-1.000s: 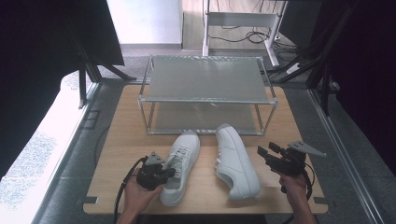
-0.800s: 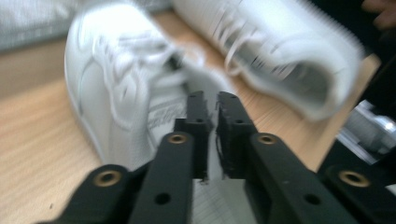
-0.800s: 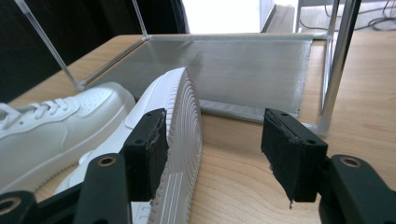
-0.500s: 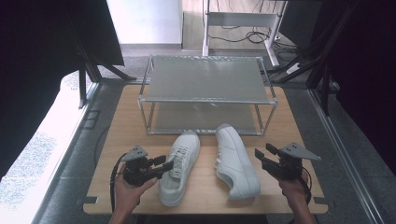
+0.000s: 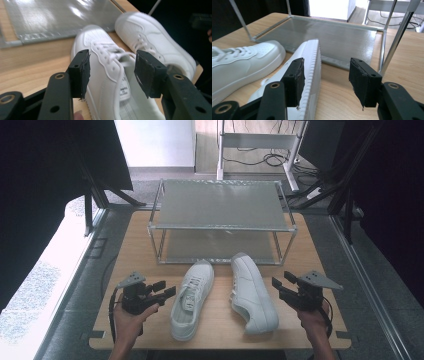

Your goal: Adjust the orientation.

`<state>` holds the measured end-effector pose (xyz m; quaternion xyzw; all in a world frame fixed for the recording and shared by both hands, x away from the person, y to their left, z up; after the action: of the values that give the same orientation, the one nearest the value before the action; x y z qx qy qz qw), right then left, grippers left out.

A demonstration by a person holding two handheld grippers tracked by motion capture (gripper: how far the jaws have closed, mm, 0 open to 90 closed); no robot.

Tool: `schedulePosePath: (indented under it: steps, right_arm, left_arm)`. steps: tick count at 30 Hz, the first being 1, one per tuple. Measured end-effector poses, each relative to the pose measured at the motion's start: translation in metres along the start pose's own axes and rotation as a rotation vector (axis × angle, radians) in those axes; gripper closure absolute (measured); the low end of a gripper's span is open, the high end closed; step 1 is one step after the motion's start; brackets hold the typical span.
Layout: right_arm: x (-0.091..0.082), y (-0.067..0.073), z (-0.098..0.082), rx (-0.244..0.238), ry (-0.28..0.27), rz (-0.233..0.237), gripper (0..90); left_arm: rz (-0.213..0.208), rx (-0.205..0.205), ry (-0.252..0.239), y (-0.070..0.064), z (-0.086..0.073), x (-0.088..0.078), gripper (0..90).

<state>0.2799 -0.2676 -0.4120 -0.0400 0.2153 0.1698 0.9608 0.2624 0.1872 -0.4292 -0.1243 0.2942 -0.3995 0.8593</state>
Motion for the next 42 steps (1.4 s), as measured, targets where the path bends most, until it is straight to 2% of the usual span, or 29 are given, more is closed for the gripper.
schedulePosePath:
  steps: [5, 7, 8, 10, 13, 14, 16, 18, 19, 20, 21, 22, 23, 25, 26, 28, 29, 30, 31, 37, 40, 42]
  right_arm:
    - [-0.005, 0.003, -0.006, -0.006, -0.001, 0.024, 47.2]
    - [-0.006, 0.008, -0.005, -0.028, 0.0, 0.037, 48.0]
    - [-0.008, 0.014, -0.003, -0.055, -0.004, 0.061, 50.6]
    - [-0.008, 0.017, -0.002, -0.066, -0.004, 0.069, 51.9]
    - [-0.008, 0.034, 0.001, -0.115, 0.011, 0.132, 58.4]
    - [-0.006, 0.043, 0.001, -0.148, 0.026, 0.146, 62.4]
    - [-0.004, 0.047, 0.0, -0.162, 0.034, 0.152, 64.5]
    - [0.002, 0.065, -0.006, -0.223, 0.082, 0.188, 73.6]
    - [0.002, 0.065, -0.006, -0.223, 0.082, 0.188, 73.6]
    - [0.004, 0.078, -0.01, -0.263, 0.105, 0.216, 76.8]
    - [0.004, 0.078, -0.01, -0.263, 0.105, 0.216, 76.8]
    - [0.008, 0.091, -0.013, -0.319, 0.124, 0.237, 79.7]
    - [0.008, 0.091, -0.013, -0.319, 0.124, 0.237, 79.7]
    - [0.012, 0.102, -0.018, -0.366, 0.146, 0.244, 82.8]
    - [0.018, 0.11, -0.023, -0.408, 0.177, 0.237, 84.6]
    - [0.021, 0.112, -0.026, -0.426, 0.193, 0.231, 84.6]
    - [0.026, 0.113, -0.03, -0.47, 0.217, 0.189, 86.8]
    - [0.029, 0.113, -0.033, -0.481, 0.224, 0.181, 86.9]
    - [0.03, 0.112, -0.035, -0.451, 0.223, 0.2, 87.0]
    - [0.031, 0.113, -0.037, -0.463, 0.226, 0.188, 88.2]
    - [0.031, 0.109, -0.036, -0.449, 0.23, 0.179, 90.0]
    - [0.029, 0.104, -0.035, -0.434, 0.238, 0.145, 90.0]
  left_arm:
    - [0.033, -0.031, -0.006, 0.004, 0.0, -0.004, 45.1]
    - [0.041, -0.027, -0.024, 0.002, 0.001, -0.006, 43.7]
    - [0.046, -0.015, -0.041, -0.001, 0.003, -0.009, 41.3]
    - [0.048, -0.007, -0.048, -0.003, 0.004, -0.011, 40.2]
    - [0.047, 0.0, -0.046, -0.003, 0.004, -0.011, 38.8]
    - [0.049, 0.003, -0.04, -0.002, 0.004, -0.011, 38.6]
    - [0.049, 0.001, -0.034, -0.002, 0.003, -0.01, 38.2]
    - [0.039, 0.009, -0.034, -0.005, 0.004, -0.01, 37.0]
    - [0.039, 0.009, -0.034, -0.005, 0.004, -0.01, 36.9]
    - [0.031, 0.019, -0.035, -0.009, 0.004, -0.009, 36.8]
    - [0.031, 0.019, -0.035, -0.009, 0.004, -0.009, 36.7]
    - [0.03, 0.022, -0.03, -0.009, 0.004, -0.008, 36.6]
    - [0.031, 0.022, -0.025, -0.009, 0.004, -0.007, 36.6]
    - [0.034, 0.014, -0.019, -0.007, 0.003, -0.005, 36.6]
    - [0.035, 0.009, -0.015, -0.006, 0.002, -0.004, 36.6]
    - [0.036, -0.003, -0.012, -0.005, 0.001, -0.002, 36.6]
    - [0.037, -0.007, -0.01, -0.004, 0.001, -0.002, 36.6]
    - [0.038, -0.011, -0.009, -0.004, 0.0, -0.001, 36.5]
    - [0.039, -0.01, -0.009, -0.004, 0.0, -0.002, 36.6]
    - [0.04, -0.016, -0.006, -0.003, -0.001, -0.001, 36.2]
    - [0.041, -0.023, 0.0, -0.002, -0.002, -0.001, 36.2]
    - [0.051, -0.028, 0.0, -0.002, -0.002, -0.001, 36.2]
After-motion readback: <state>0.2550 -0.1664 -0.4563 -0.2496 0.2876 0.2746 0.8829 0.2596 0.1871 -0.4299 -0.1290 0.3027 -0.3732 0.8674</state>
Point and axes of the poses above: each handheld gripper's, and its own axes: x roughly forward along the jaws, z roughly out of its top, y roughly to its left, the point moved 1 cm from there along x, roughly forward along the jaws, and after that the axes turned 9 degrees about -z, right-handed, at the moved point
